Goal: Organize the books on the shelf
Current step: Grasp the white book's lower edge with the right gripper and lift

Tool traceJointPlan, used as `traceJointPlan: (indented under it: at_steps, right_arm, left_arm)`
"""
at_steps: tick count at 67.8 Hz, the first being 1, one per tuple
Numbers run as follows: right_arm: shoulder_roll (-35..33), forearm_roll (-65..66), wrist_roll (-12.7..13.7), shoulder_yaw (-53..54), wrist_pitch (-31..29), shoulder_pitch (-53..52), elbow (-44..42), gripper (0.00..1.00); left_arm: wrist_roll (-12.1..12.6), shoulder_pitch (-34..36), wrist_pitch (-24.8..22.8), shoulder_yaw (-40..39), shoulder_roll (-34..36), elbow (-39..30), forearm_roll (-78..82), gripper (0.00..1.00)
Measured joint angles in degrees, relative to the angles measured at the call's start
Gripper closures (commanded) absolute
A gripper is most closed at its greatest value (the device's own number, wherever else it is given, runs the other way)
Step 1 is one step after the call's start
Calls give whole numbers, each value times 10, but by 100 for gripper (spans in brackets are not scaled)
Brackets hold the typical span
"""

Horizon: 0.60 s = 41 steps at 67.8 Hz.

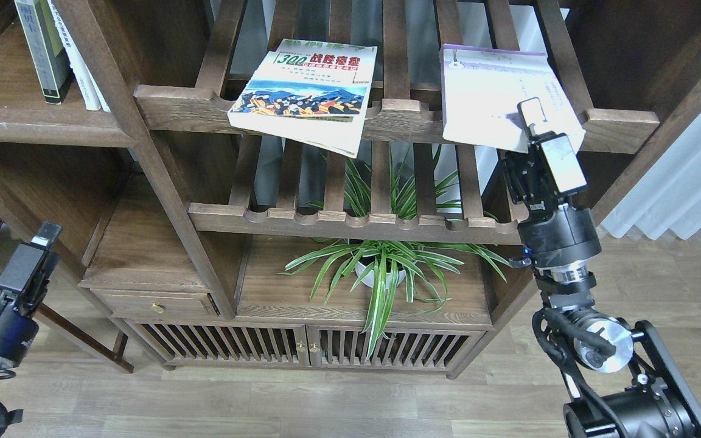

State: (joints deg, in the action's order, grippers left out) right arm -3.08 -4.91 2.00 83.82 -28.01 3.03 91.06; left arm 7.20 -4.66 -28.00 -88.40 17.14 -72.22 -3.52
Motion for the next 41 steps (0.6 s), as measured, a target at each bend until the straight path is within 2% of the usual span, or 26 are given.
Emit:
traceJointPlan:
  at_steps: [16,41]
  right_arm:
    - [6,-5,0,-21,0,38,5,94]
    - [10,-5,1,-106,0,212,29,95]
  left_arm:
    - [-1,-2,0,-2,0,13,-3,1]
    - [0,-6,0,14,-3,16,-4,1]
